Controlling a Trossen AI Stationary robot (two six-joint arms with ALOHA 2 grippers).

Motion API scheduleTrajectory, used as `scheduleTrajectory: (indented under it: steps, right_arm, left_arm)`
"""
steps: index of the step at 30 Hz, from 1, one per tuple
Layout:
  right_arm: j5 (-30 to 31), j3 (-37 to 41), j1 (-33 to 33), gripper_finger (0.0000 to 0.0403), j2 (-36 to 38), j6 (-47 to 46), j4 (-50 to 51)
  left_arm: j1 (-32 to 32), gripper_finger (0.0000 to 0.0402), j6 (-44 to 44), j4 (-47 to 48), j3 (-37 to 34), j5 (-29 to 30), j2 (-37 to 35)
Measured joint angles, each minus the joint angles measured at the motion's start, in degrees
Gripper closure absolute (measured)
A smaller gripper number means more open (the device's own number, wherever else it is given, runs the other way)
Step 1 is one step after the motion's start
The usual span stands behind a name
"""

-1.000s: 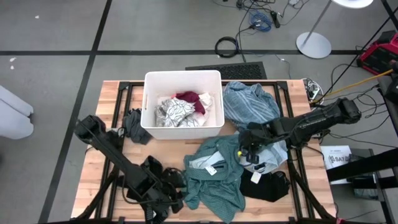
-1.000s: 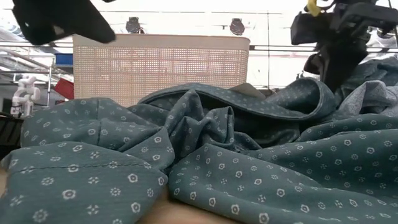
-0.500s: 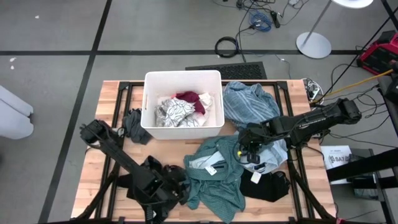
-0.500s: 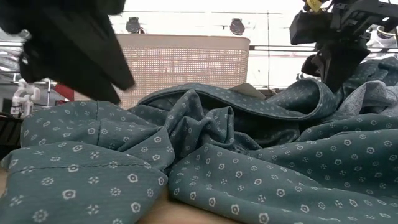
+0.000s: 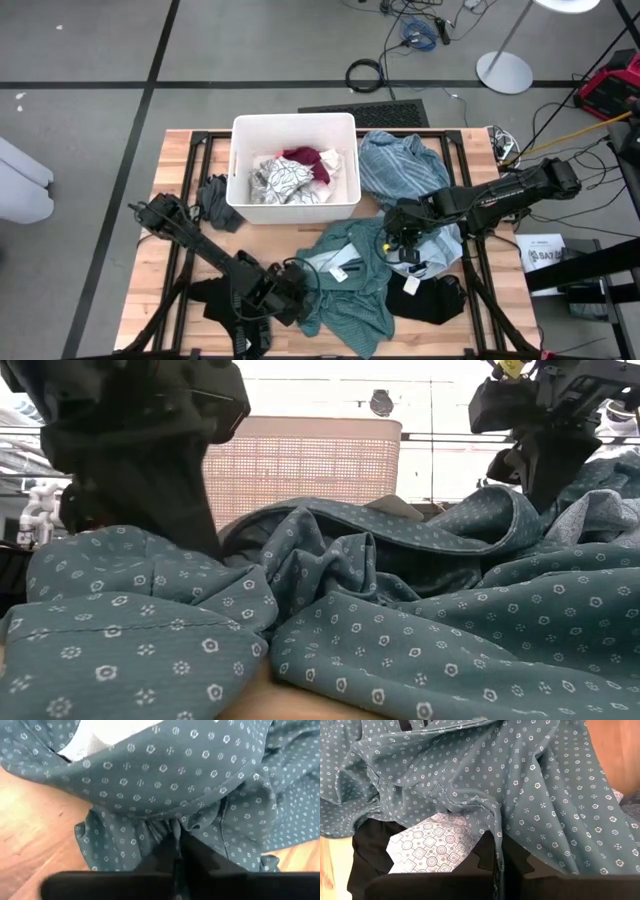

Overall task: Sort clothes
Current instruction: Fold the green polo shirt

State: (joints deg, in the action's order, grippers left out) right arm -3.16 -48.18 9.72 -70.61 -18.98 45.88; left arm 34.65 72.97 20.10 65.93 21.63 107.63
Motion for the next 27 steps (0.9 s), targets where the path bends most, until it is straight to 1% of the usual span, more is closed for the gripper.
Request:
scheduleTrajectory:
  steps: [1, 3, 6, 8, 11, 13, 16, 20, 24, 27]
  right_arm:
    - [0.0, 0.0, 0.0, 0.0403, 0.0, -0.1, -0.3]
    - [0.0, 0.0, 0.0, 0.0403, 0.0, -1.4, -0.6]
    - [0.0, -0.4, 0.0, 0.0403, 1.0, -3.3, -0.7]
    - [0.0, -1.9, 0.1, 0.0403, 2.4, -4.2, -1.0]
    - [0.1, -5.5, 0.1, 0.0403, 4.9, -4.5, -1.0]
    - [0.6, -8.7, 0.1, 0.0403, 6.8, -4.6, -0.9]
    - [2.8, -14.3, -0.4, 0.0403, 9.5, -4.2, 0.0]
    - [5.6, -22.4, -1.9, 0.0403, 13.1, -2.9, 2.3]
    - [12.1, -30.8, -2.6, 0.0403, 16.2, -2.3, 5.8]
    - [16.9, -36.0, -2.6, 0.0403, 18.5, -1.0, 6.2]
  left_arm:
    - [0.0, 0.0387, 0.1, -0.2, 0.0, -0.1, 0.0]
    - [0.1, 0.0392, -0.9, -0.7, 0.3, -0.1, -0.3]
    - [0.3, 0.0396, -7.3, -0.8, 2.4, -0.1, -2.7]
    - [0.5, 0.0397, -11.5, 0.0, 4.0, 1.1, -5.4]
    - [0.8, 0.0398, -14.8, 5.8, 5.8, 5.6, -10.0]
    - [0.8, 0.0399, -15.3, 9.3, 6.8, 8.6, -14.1]
    - [0.7, 0.0399, -16.8, 11.2, 7.2, 12.1, -21.1]
    - [1.5, 0.04, -22.6, 10.0, 7.2, 16.8, -29.9]
    - [3.2, 0.04, -31.1, 5.7, 7.2, 24.1, -37.2]
    - [4.7, 0.0401, -40.3, -0.4, 7.2, 30.5, -41.1]
